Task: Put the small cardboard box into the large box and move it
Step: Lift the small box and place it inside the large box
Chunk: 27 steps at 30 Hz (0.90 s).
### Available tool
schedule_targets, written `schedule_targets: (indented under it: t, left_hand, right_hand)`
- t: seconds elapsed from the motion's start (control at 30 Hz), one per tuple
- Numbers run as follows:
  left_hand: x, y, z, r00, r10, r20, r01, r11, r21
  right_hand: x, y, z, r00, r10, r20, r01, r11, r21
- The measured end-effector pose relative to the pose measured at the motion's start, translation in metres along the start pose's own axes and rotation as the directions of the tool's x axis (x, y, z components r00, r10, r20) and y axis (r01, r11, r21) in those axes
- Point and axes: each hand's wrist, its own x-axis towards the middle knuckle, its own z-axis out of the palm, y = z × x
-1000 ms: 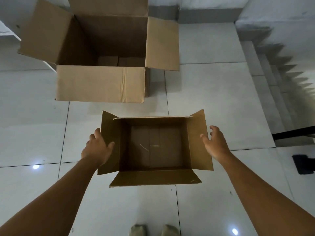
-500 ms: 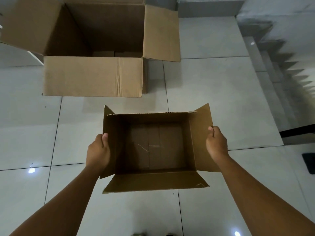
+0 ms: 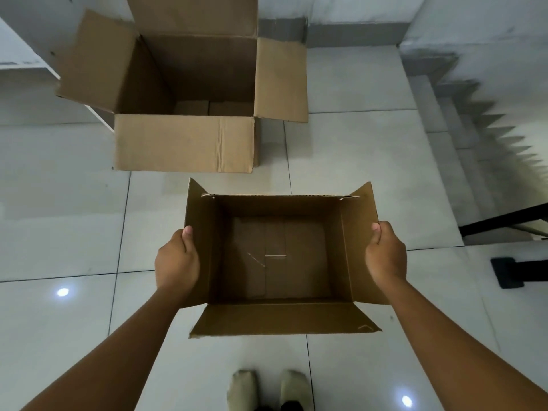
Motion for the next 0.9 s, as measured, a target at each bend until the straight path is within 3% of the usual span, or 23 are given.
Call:
schedule_targets:
  t: [0.5, 0.9]
  left_hand:
    - [-0.005, 0.108, -0.137, 0.987, 0.112, -0.114, -0.116, 0.993, -0.035]
    - [0.096, 0.170, -0.197, 0.956, 0.168, -0.241, -0.191, 0.979, -0.073]
  right_hand:
    - [0.001, -0.089, -0.160, 0.984, -0.045, -0.170, 0.047, 0.999, 0.003]
    - [0.068, -0.197, -0.180, 0.956, -0.111, -0.271, 0.148, 0.982, 0.120]
